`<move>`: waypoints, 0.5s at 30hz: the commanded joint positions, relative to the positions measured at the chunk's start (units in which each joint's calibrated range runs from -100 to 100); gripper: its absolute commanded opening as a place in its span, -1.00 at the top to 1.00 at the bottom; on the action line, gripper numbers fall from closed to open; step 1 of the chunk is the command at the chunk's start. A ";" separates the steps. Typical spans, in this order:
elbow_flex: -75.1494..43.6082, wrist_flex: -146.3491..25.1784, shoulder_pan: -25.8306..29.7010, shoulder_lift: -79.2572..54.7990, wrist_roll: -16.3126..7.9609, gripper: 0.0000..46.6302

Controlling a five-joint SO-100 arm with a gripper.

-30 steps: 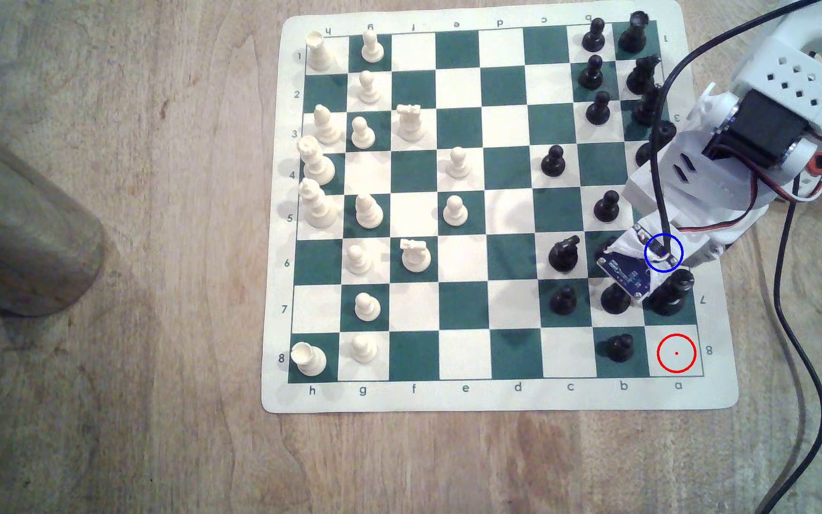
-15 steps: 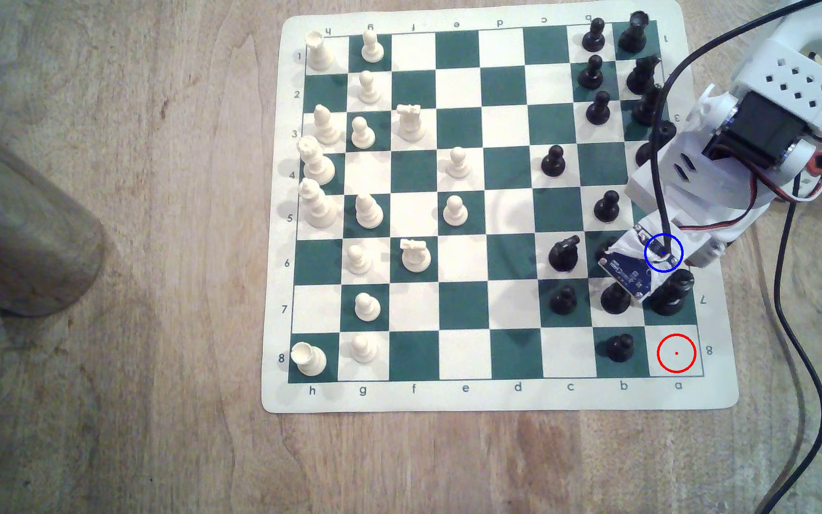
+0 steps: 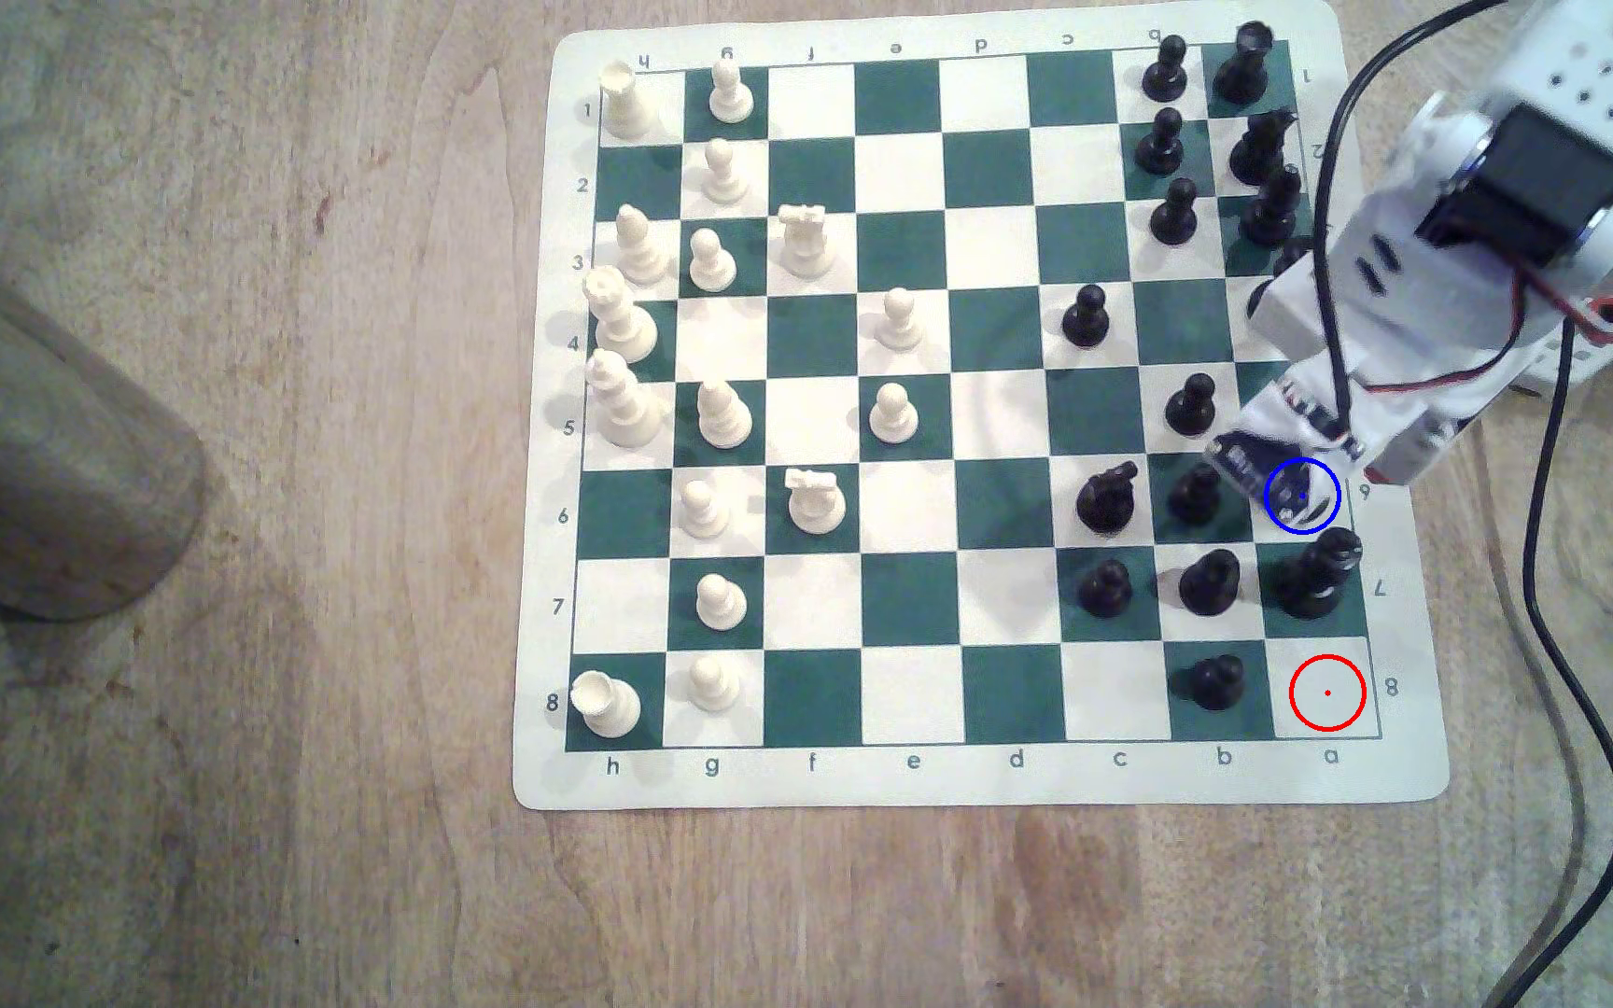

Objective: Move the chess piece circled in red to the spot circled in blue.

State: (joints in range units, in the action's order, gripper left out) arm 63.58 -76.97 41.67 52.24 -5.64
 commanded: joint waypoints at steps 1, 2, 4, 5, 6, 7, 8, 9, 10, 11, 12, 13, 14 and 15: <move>0.43 -4.19 0.61 8.20 -0.29 0.50; 0.70 -5.42 0.37 9.90 -0.34 0.50; 1.43 -7.30 -2.52 16.26 -0.39 0.68; 1.43 -7.71 -3.46 17.88 -0.15 0.81; 1.43 -7.96 -4.63 19.49 0.10 0.98; 1.52 -7.88 -6.12 21.53 0.20 0.99; 1.61 -7.55 -7.53 23.31 0.34 0.99; 1.79 -6.81 -8.93 24.92 0.73 0.99; 2.06 -5.75 -10.18 26.03 0.88 0.99; 2.42 -4.19 -11.44 27.22 0.88 0.99; 4.15 0.72 -14.17 31.29 -0.20 0.99; 5.05 3.75 -15.19 33.58 -1.61 0.99; 5.96 6.46 -16.52 36.21 -2.49 0.99; 6.96 8.75 -17.77 37.83 -2.15 0.99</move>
State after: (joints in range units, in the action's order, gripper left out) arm 68.73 -79.68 29.65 80.56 -5.84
